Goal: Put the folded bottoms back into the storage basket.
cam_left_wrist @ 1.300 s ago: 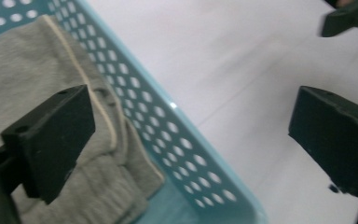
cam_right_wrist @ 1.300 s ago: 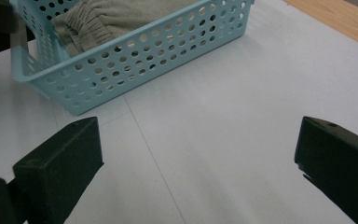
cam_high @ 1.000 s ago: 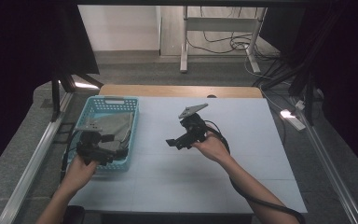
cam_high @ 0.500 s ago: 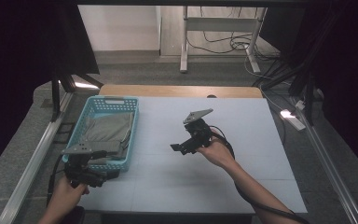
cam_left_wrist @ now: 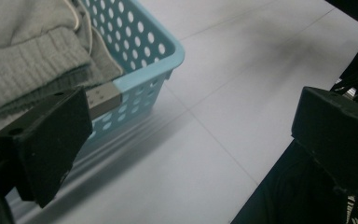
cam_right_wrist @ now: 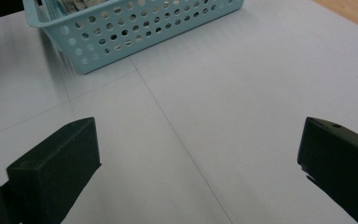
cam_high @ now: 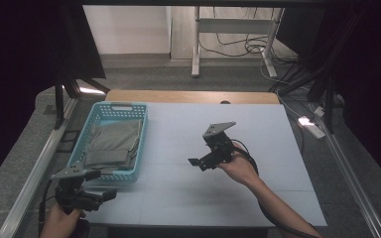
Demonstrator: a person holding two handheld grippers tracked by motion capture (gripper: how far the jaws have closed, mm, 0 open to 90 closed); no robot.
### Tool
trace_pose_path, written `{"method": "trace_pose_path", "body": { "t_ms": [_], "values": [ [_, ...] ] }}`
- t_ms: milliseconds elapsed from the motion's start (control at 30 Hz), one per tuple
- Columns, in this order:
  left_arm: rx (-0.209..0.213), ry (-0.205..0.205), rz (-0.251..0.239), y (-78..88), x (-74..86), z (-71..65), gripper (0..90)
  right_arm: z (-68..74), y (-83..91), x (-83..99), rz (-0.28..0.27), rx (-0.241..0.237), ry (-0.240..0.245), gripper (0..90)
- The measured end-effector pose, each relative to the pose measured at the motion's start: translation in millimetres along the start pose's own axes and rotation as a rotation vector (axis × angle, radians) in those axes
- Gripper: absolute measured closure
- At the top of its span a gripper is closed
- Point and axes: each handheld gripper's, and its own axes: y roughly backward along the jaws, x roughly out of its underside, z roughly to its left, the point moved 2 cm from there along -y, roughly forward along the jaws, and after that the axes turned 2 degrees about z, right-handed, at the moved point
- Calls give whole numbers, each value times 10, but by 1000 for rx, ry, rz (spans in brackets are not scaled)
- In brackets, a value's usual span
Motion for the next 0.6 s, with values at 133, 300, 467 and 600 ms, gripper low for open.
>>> {"method": "trace_pose_path", "body": {
  "t_ms": [133, 300, 467, 600],
  "values": [
    [6, 12, -8, 12, 10, 4, 0, 24, 76, 28, -8, 3, -7, 0],
    [-5, -5, 4, 5, 8, -30, 0, 53, 173, 79, -24, 17, -10, 0],
    [15, 1, 4, 12, 16, -31, 0, 86, 268, 172, -19, 36, -14, 0],
    [24, 2, -3, 18, 20, -25, 0, 100, 336, 262, -20, 50, -27, 0]
  ]
}}
